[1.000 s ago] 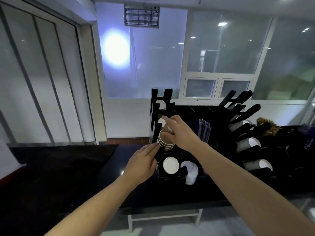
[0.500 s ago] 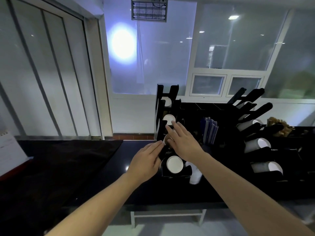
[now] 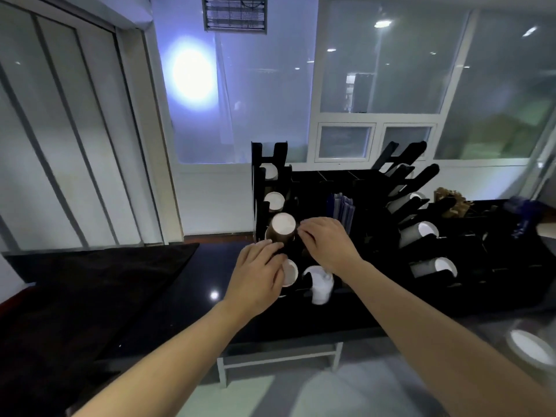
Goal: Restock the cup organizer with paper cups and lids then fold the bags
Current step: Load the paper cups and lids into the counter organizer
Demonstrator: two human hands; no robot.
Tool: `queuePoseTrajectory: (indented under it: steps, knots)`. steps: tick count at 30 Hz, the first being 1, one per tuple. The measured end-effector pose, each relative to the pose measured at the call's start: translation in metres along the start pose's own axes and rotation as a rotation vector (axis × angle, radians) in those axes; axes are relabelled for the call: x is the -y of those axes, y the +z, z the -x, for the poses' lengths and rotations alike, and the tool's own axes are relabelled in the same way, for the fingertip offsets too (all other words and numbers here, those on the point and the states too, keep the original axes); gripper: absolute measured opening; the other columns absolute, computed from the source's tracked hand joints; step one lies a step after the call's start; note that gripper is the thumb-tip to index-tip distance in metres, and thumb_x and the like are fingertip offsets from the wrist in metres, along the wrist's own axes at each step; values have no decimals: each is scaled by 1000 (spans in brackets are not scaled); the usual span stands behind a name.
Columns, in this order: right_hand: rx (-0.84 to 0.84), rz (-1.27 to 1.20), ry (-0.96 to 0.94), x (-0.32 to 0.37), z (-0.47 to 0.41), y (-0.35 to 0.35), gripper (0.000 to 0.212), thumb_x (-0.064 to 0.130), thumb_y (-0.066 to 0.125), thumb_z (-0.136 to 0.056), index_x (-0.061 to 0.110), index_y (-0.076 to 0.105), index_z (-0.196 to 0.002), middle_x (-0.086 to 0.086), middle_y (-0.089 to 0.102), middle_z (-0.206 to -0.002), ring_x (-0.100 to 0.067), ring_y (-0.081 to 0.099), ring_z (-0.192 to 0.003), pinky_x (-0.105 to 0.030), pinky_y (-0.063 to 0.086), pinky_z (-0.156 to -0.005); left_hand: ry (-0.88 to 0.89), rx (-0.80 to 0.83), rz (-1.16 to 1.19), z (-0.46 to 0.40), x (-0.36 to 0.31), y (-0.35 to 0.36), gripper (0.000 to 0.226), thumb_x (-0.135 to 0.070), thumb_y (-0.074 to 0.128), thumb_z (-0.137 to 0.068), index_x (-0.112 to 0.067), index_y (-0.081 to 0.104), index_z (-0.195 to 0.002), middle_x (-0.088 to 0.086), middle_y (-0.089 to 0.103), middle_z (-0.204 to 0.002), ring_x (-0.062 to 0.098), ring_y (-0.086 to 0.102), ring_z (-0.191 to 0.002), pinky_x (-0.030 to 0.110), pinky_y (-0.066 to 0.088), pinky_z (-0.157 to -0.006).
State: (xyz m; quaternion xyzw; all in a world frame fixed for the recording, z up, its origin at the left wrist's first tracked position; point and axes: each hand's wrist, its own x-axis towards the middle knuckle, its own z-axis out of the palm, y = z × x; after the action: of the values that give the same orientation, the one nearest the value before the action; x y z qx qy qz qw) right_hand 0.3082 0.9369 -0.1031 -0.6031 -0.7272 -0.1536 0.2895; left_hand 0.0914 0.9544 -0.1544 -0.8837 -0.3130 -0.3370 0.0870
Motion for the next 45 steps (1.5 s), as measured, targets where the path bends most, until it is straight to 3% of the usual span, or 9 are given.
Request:
queuePoseTrajectory:
  steps: [3, 5, 14, 22, 27, 29, 36, 41, 45]
  knots:
    - [-90, 70, 57, -20, 28, -30, 31, 25, 44, -96, 16, 63, -72, 2, 64, -71, -22, 60, -69, -43, 50, -73, 81, -22, 77, -9, -30, 9, 34, -29, 47, -95, -21, 74, -113, -7, 65, -129, 14, 51, -129, 36, 28, -115]
    - [-93, 73, 119, -36, 52, -51, 31, 24, 44, -92, 12, 60, -69, 0, 61, -66, -23, 57, -64, -43, 50, -68, 152, -38, 150, -14, -55, 22, 31, -26, 49, -94, -18, 74, -109, -6, 67, -123, 16, 55, -123, 41, 34, -113]
    - [-175, 134, 398, -113, 201, -140, 13, 21, 63, -95, 16, 72, -103, 4, 72, -107, -18, 65, -100, -39, 53, -89, 302, 59, 372, -22, -181, 93, 31, -28, 49, -91, -17, 75, -103, -6, 70, -113, 15, 60, -108, 32, 39, -101]
    - [107, -42, 891, -165, 326, -159, 90, 55, 74, -81, 32, 27, -155, 2, 44, -149, -21, 45, -133, -41, 40, -110, 312, 222, 396, -17, -280, 143, 34, -29, 47, -93, -18, 75, -108, -7, 70, -113, 12, 61, -109, 32, 47, -98]
    - [-99, -499, 1022, -170, 367, -132, 96, 20, 90, -71, 25, 31, -147, 20, 52, -119, 3, 55, -110, -13, 45, -88, 238, 331, 387, 3, -310, 172, 28, -26, 48, -92, -15, 73, -100, -4, 69, -105, 17, 61, -100, 38, 52, -88]
    - [-59, -596, 1050, -174, 384, -113, 91, 23, 91, -69, 26, 33, -139, 17, 55, -117, -3, 59, -111, -19, 51, -88, 183, 374, 386, 13, -318, 181, 27, -25, 49, -92, -14, 72, -100, -2, 69, -106, 21, 62, -102, 37, 52, -89]
    - [-58, -721, 1055, -185, 399, -92, 78, 21, 89, -72, 26, 35, -129, 14, 57, -114, -3, 59, -105, -14, 48, -73, -48, 669, 380, 39, -345, 180, 45, -34, 44, -103, -24, 48, -147, -2, 50, -149, 19, 46, -134, 30, 39, -107]
    - [-219, -901, 1063, -197, 394, -98, 63, 34, 86, -77, 32, 46, -126, 7, 67, -114, -9, 68, -104, -32, 57, -82, -298, 893, 601, 54, -362, 193, 108, -72, 64, -79, -33, 4, -159, -10, 26, -163, 16, 35, -145, 35, 40, -111]
    - [-290, -1098, 1129, -196, 384, -112, 45, 51, 81, -78, 49, 52, -113, 13, 70, -110, -17, 68, -107, -42, 59, -78, -431, 764, 642, 53, -382, 194, 120, -79, 76, -54, -41, 14, -149, -12, 43, -149, 13, 53, -126, 42, 51, -97]
